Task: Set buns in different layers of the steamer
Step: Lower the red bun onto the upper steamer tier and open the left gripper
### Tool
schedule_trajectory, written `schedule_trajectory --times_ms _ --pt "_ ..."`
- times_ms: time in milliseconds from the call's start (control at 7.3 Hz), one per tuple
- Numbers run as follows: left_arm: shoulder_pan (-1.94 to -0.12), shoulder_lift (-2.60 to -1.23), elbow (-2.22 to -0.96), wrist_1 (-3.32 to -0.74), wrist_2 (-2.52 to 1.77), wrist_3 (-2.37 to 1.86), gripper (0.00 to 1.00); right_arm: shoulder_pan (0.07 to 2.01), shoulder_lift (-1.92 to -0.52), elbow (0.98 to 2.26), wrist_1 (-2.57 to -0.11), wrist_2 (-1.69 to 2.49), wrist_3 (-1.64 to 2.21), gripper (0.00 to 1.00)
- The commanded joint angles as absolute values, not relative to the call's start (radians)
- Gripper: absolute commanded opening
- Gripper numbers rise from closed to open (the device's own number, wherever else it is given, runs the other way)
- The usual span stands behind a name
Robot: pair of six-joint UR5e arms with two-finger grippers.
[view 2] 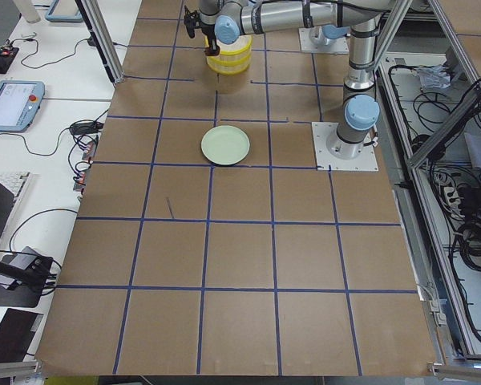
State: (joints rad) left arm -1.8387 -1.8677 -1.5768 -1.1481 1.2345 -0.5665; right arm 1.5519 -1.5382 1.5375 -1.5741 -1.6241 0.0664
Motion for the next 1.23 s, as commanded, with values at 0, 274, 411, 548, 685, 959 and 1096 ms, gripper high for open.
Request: schedule_trajectory --times_ms 0,274,411,548,685,959,1096 --pt "-1.958 -1.951 -1.572 -0.990 1.111 -0.763 0.06 1.554 -1.539 1.540 -1.568 -1.620 0.064 1.00" --pt "-2.006 -2.011 -1.591 -0.904 1.120 -0.842 0.21 1.552 -1.540 1.540 -1.572 -1.615 0.064 1.00" --pt "-2.006 -2.013 -1.594 -0.904 1.130 -0.841 0.71 1.554 -1.540 1.540 -1.571 -1.615 0.066 1.00" --pt "-2.006 -2.013 -1.597 -0.904 1.158 -0.842 0.87 1.554 -1.540 1.540 -1.572 -1.614 0.066 1.00" --pt "-2.006 -2.013 -1.597 -0.904 1.155 -0.842 0.96 1.555 -1.540 1.540 -1.572 -1.614 0.066 1.00" --pt "-2.006 -2.014 -1.603 -0.900 1.152 -0.845 0.96 1.555 -1.540 1.540 -1.572 -1.612 0.066 1.00" --pt "-2.006 -2.014 -1.603 -0.900 1.149 -0.845 0.96 1.555 -1.542 1.540 -1.572 -1.611 0.066 1.00"
